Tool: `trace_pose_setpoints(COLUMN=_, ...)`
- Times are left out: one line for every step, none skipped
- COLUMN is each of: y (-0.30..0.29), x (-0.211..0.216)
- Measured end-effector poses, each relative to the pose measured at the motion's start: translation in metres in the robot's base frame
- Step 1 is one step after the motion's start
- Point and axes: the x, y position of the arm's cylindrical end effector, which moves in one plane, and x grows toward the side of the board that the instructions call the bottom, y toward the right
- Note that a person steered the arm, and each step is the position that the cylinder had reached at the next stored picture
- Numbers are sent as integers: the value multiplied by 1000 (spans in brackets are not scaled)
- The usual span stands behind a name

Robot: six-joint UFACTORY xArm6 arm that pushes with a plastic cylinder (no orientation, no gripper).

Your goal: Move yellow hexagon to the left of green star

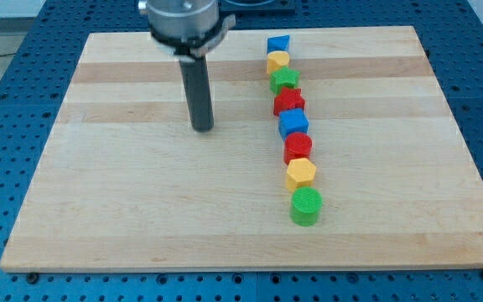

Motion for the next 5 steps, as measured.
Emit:
trace_pose_setpoints(y=3, x=58)
trace_pose_setpoints(y=26, x=105)
trace_pose_setpoints(y=33, x=112)
trace_pose_setpoints(y=71, x=113)
trace_pose_setpoints(y=114, x=119)
